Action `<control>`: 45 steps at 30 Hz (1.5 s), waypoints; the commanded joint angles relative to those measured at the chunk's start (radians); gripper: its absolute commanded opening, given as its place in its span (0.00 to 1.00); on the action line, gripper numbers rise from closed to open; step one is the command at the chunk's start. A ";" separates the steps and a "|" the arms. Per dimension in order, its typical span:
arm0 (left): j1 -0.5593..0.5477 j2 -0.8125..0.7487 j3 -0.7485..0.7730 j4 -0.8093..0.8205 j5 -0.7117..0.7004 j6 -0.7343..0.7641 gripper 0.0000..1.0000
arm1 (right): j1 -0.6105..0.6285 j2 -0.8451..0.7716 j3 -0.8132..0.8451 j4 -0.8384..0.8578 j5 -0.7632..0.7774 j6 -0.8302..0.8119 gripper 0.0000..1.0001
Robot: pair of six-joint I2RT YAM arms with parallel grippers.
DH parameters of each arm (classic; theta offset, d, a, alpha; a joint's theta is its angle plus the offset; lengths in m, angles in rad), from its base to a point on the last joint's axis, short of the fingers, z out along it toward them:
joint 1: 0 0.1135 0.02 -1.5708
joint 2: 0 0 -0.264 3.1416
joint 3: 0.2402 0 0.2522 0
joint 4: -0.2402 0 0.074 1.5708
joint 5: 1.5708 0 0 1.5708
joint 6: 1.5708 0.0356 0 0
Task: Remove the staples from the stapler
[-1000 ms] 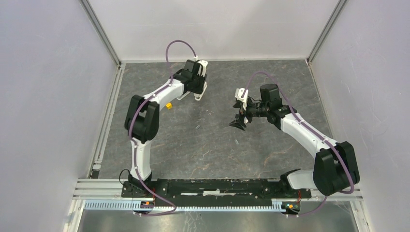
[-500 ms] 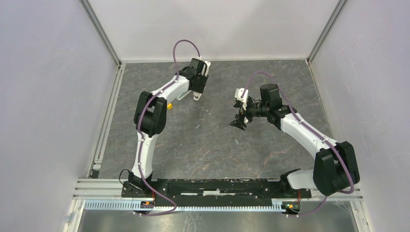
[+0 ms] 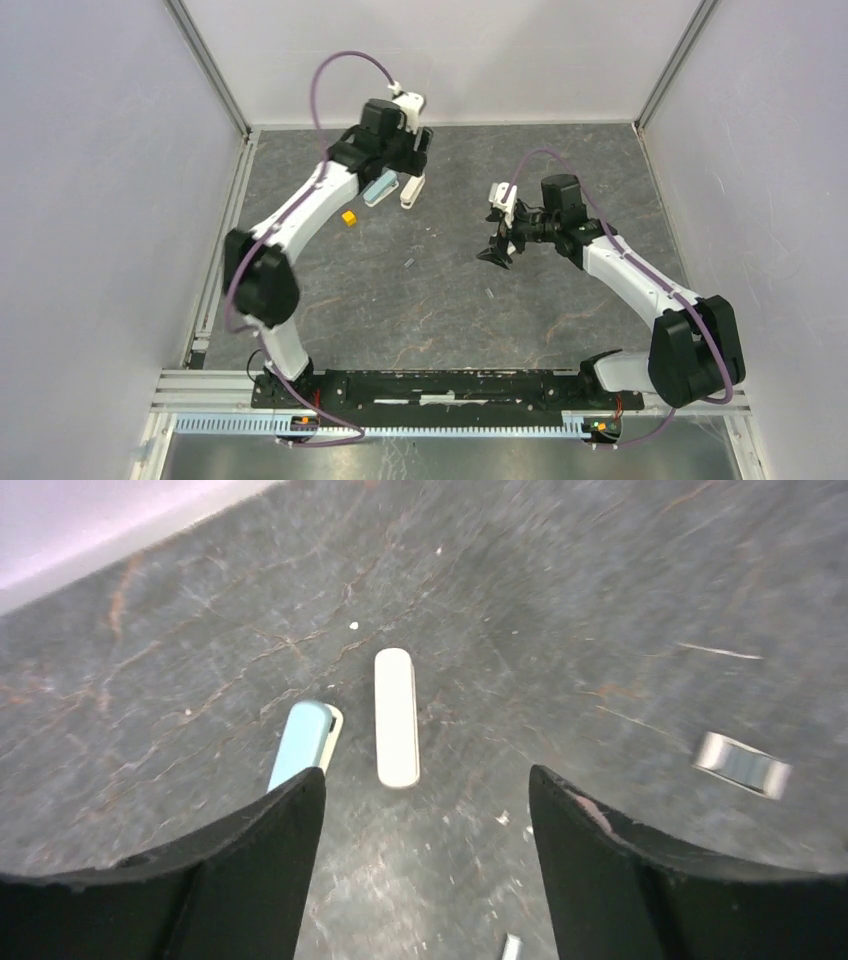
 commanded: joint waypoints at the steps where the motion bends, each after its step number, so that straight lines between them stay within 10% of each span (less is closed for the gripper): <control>1: 0.001 -0.323 -0.218 0.184 0.066 -0.069 0.88 | -0.022 -0.071 -0.028 0.055 0.002 -0.014 0.98; 8: 0.034 -0.800 -0.660 0.403 0.082 -0.204 1.00 | -0.048 -0.148 -0.085 0.143 0.024 -0.003 0.98; 17: 0.043 -1.065 -0.916 0.225 0.254 -0.338 1.00 | -0.049 -0.127 -0.056 -0.024 0.023 -0.083 0.98; 24: 0.043 -1.302 -1.225 0.395 0.265 -0.570 1.00 | -0.050 0.026 0.001 -0.019 0.268 -0.005 0.98; 36: 0.043 -1.445 -1.294 0.356 0.208 -0.594 1.00 | -0.049 0.437 0.348 -0.216 0.465 -0.046 0.87; 45: 0.042 -1.436 -1.297 0.367 0.203 -0.597 1.00 | -0.049 0.486 0.315 -0.227 0.429 -0.049 0.78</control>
